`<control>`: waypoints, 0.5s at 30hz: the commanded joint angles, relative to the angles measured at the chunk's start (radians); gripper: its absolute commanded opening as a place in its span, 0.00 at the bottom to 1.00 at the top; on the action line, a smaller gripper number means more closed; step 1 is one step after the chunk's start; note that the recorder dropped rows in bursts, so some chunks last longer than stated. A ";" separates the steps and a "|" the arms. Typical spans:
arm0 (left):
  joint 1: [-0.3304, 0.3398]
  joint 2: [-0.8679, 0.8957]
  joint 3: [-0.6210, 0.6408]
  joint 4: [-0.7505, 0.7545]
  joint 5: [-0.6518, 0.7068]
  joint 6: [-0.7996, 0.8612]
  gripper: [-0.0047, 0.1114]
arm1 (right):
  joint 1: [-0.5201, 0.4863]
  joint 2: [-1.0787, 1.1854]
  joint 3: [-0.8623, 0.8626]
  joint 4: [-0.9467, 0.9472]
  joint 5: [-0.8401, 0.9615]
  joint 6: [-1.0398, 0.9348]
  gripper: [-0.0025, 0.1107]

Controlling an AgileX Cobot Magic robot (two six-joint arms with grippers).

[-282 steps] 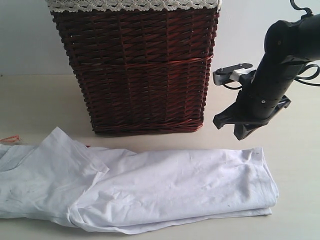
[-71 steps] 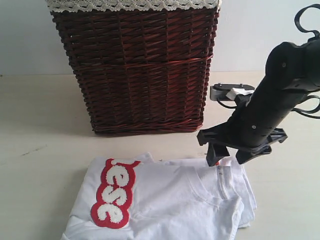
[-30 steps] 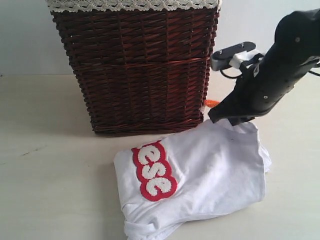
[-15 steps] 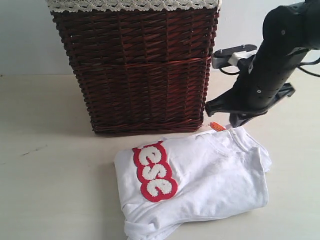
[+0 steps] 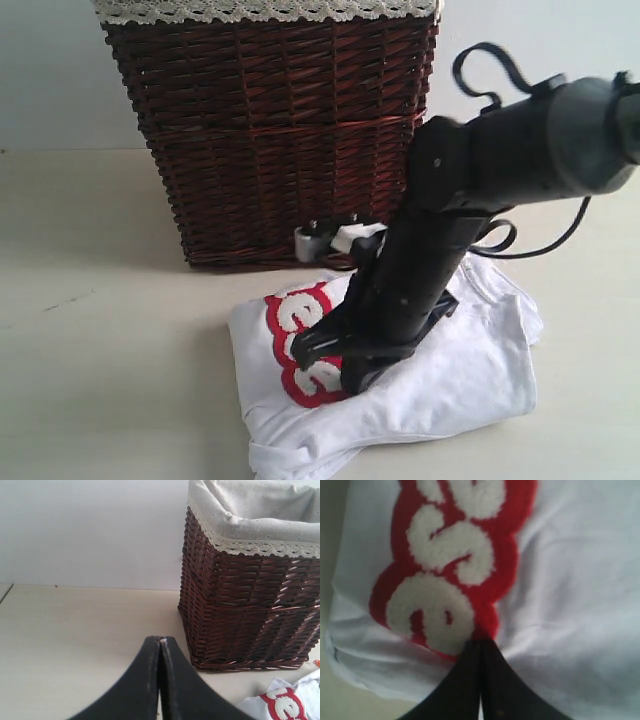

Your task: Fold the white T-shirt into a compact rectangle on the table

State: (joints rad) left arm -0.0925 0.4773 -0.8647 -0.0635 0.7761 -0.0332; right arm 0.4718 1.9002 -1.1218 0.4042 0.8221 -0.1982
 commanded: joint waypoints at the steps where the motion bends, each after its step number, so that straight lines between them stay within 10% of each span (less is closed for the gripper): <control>1: 0.004 0.000 0.007 0.007 -0.010 -0.005 0.04 | 0.075 0.040 0.003 0.027 0.000 0.017 0.02; 15: 0.004 -0.007 0.007 0.007 -0.008 -0.005 0.04 | 0.284 0.248 -0.291 0.136 0.057 0.017 0.02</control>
State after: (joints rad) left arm -0.0925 0.4773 -0.8647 -0.0635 0.7761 -0.0332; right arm 0.7347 2.1096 -1.3417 0.5309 0.8568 -0.1802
